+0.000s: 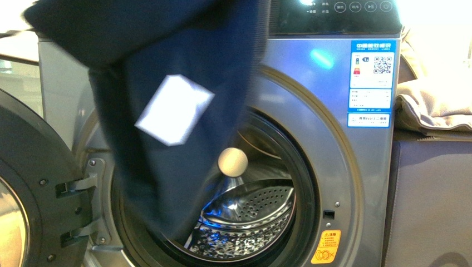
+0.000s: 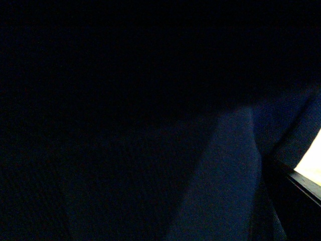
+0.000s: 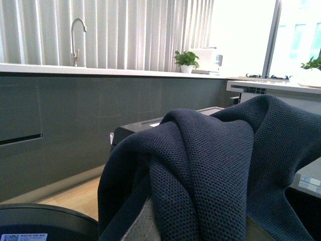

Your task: Put clothes into washing machine

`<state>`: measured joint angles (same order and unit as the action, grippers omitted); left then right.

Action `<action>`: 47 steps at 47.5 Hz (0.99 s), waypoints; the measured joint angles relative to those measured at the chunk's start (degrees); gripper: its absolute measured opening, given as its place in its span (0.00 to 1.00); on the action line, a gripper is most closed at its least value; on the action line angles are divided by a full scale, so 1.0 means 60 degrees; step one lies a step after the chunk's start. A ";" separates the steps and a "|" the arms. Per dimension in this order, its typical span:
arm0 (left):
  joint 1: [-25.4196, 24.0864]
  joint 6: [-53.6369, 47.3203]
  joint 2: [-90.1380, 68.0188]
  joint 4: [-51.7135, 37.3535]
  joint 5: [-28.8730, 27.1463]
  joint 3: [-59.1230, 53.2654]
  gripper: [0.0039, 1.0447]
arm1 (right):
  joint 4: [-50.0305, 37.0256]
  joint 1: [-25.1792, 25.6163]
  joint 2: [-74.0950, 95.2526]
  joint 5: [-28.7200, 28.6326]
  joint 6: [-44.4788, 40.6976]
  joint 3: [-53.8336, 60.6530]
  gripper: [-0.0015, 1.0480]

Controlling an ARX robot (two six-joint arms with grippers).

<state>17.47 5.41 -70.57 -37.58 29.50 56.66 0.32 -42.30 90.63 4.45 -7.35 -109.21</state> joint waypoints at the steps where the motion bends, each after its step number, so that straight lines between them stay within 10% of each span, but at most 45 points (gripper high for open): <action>1: 0.0069 -0.0062 -0.0066 -0.0051 -0.0127 0.0029 0.94 | 0.0000 0.0000 0.0004 0.0000 0.0000 0.0000 0.09; 22: 0.0525 -0.1147 -0.1413 -0.0073 -0.4113 0.1228 0.93 | 0.0000 0.0004 0.0004 0.0007 0.0000 0.0004 0.09; 37: 0.0109 -0.0736 -0.1031 -0.0557 -0.4444 0.0710 0.48 | 0.0000 0.0007 0.0004 -0.0004 -0.0015 0.0007 0.11; 47: 0.0098 -0.0645 -0.0637 -0.0659 -0.4371 0.0306 0.20 | -0.0022 0.0011 -0.0015 -0.0004 -0.0004 0.0007 0.42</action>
<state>18.06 1.54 -74.39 -41.54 3.27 58.50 0.19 -42.24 90.54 4.43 -7.38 -109.16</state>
